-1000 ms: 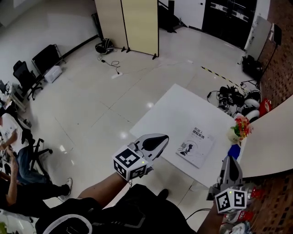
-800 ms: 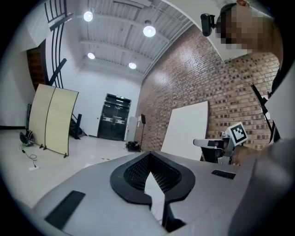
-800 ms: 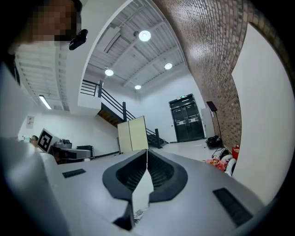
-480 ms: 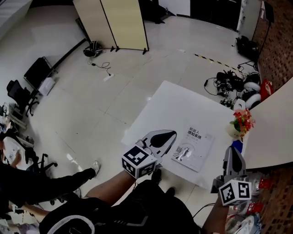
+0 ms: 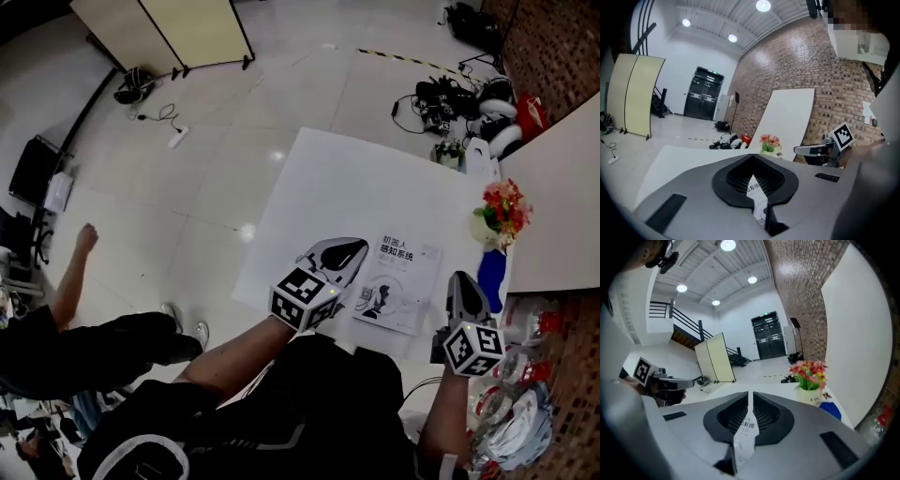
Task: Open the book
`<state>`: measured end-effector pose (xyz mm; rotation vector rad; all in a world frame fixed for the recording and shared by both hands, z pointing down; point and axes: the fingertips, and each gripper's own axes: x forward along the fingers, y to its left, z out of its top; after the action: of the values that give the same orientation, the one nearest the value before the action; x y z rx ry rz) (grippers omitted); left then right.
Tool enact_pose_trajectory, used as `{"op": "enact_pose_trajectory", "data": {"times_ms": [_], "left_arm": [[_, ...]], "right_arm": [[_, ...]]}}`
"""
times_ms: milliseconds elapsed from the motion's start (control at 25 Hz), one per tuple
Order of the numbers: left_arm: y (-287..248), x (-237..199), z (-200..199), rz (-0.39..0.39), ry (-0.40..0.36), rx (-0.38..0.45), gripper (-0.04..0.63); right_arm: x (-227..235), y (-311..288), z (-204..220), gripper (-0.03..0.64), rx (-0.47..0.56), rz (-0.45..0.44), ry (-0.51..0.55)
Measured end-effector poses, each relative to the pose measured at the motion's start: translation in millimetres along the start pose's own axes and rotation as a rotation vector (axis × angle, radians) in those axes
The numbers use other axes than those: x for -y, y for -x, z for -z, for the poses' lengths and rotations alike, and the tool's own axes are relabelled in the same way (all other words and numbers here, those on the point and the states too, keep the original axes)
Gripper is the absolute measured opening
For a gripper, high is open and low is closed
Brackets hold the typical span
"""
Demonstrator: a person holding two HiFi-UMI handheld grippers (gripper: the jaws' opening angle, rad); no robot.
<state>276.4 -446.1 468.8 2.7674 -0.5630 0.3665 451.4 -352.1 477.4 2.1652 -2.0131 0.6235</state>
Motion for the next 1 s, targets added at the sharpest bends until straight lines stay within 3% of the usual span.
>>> {"op": "enact_pose_trajectory", "data": {"times_ms": [160, 240, 440, 720, 1000], "left_arm": [[-32, -17, 49, -0.017, 0.069, -0.125, -0.005], [-45, -23, 73, -0.035, 0.088, -0.182, -0.005], [-65, -35, 133, -0.096, 0.137, -0.321, -0.005], [-71, -39, 178, -0.108, 0.197, -0.420, -0.005], [-69, -39, 187, -0.106, 0.207, -0.435, -0.005]], "right_arm": [[30, -30, 71, 0.005, -0.182, 0.049, -0.112], [41, -40, 104, 0.058, -0.266, 0.055, -0.157], [54, -52, 163, 0.063, -0.409, 0.051, -0.214], [52, -65, 191, 0.063, -0.493, 0.036, -0.223], [55, -65, 194, 0.061, -0.512, 0.087, -0.248]]}}
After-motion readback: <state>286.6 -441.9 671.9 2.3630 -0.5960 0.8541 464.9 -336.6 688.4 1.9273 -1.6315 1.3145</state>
